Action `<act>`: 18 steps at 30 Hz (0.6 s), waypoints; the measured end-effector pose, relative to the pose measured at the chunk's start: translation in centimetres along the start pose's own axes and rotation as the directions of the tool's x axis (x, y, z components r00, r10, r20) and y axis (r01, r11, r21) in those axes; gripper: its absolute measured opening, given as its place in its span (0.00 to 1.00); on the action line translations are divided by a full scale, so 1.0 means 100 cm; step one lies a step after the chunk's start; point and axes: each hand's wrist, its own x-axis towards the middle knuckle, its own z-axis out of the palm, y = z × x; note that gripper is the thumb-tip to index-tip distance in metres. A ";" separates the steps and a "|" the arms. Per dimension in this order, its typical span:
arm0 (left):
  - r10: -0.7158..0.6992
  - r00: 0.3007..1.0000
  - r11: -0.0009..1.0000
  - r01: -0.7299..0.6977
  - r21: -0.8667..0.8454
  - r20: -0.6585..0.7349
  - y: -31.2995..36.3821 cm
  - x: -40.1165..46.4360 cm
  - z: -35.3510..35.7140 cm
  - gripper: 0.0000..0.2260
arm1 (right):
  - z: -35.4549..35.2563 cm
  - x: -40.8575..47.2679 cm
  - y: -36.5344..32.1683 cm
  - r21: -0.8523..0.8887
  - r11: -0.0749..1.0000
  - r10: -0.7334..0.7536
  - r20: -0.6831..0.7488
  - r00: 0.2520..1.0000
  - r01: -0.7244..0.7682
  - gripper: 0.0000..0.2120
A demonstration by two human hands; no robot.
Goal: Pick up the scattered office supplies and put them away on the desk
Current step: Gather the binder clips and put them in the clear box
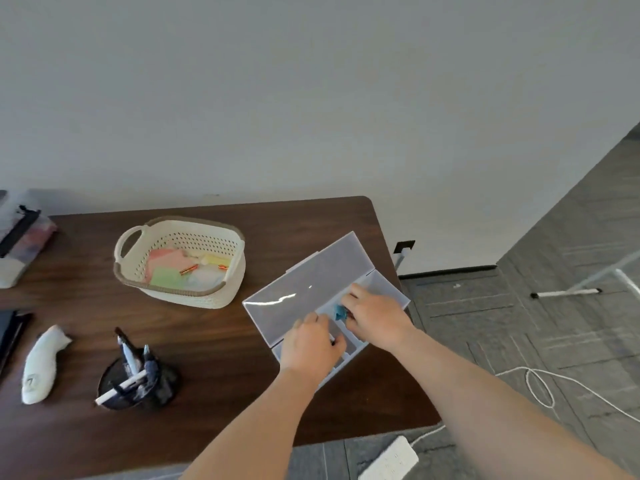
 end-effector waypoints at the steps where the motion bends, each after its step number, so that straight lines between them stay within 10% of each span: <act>1: -0.005 1.000 1.000 0.005 -0.002 -0.011 0.000 0.001 0.003 0.08 | 0.002 0.002 0.002 0.003 1.000 -0.027 0.005 1.000 0.027 0.11; 13: 0.036 0.998 0.998 -0.038 -0.049 -0.045 -0.010 0.007 0.019 0.11 | 0.027 0.019 0.028 0.119 0.988 -0.107 0.038 0.994 0.102 0.20; 18: 0.092 0.995 0.995 -0.093 -0.018 -0.044 -0.005 0.005 0.002 0.08 | 0.011 0.007 0.030 0.102 0.992 -0.060 -0.108 0.992 0.071 0.06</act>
